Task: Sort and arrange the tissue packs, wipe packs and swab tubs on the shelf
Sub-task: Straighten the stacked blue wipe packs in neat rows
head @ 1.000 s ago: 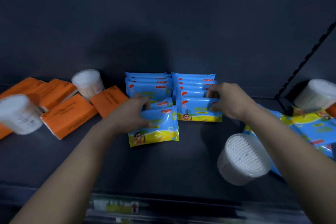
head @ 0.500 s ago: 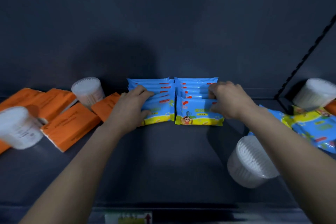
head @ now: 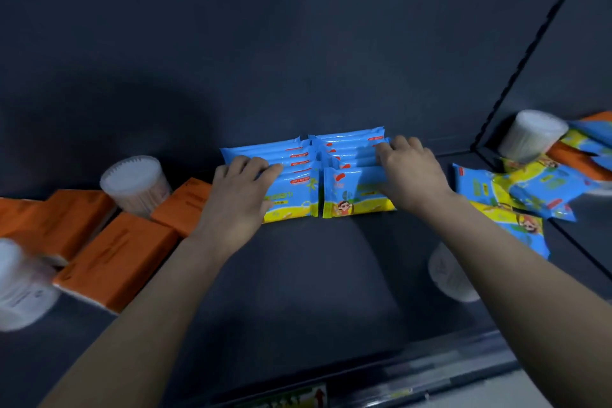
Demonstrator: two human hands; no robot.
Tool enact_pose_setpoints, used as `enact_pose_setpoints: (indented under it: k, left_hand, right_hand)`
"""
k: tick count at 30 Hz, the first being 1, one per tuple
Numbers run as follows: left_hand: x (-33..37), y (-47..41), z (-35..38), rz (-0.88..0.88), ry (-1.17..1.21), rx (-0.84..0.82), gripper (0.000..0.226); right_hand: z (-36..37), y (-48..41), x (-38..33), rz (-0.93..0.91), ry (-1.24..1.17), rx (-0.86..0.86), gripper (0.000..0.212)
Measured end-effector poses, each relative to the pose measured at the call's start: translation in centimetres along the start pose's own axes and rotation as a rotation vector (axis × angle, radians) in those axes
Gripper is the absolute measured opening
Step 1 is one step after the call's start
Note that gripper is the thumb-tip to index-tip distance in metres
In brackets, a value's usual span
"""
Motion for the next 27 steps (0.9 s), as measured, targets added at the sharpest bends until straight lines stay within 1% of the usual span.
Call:
enact_pose_setpoints:
  k: [4,9,12,15,20,22,27]
  left_hand:
    - [-0.2,0.1,0.0,-0.025,0.012,0.014,0.065]
    - [0.0,0.2,0.2,-0.089,0.03,-0.01,0.068]
    - [0.4,0.3,0.3,-0.109,-0.007,-0.001,0.075]
    - [0.6,0.4,0.8,-0.16,-0.045,0.004,0.077]
    - [2.7,0.1,0.9,-0.181,-0.088,0.085,0.083]
    - [4.1,0.0,0.8,-0.182,-0.075,0.128,0.078]
    - [8.0,-0.2,1.1,-0.179,0.006,0.157,0.045]
  right_hand:
    - [-0.1,0.0,-0.1,0.012,-0.002,0.016,0.044]
    - [-0.3,0.1,0.2,-0.024,0.004,0.024,0.045]
    - [-0.6,-0.1,1.0,-0.076,-0.044,0.053,0.043]
    - [-0.9,-0.3,2.5,-0.141,-0.116,0.074,0.042]
    - [-0.9,-0.5,5.1,-0.221,-0.243,0.117,0.036]
    - [-0.7,-0.5,5.8,-0.243,-0.288,0.136,0.034]
    - [0.1,0.0,6.8,-0.301,-0.339,0.142,0.034]
Point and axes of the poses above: each hand's wrist, its own y-axis away from the middle knuckle, its own z-axis out of the palm, x = y × z, the point moved 4 cm from there along -y, towards the middle knuckle, and after that the axes turned 14 degrees about y, right-handed, at the moved point
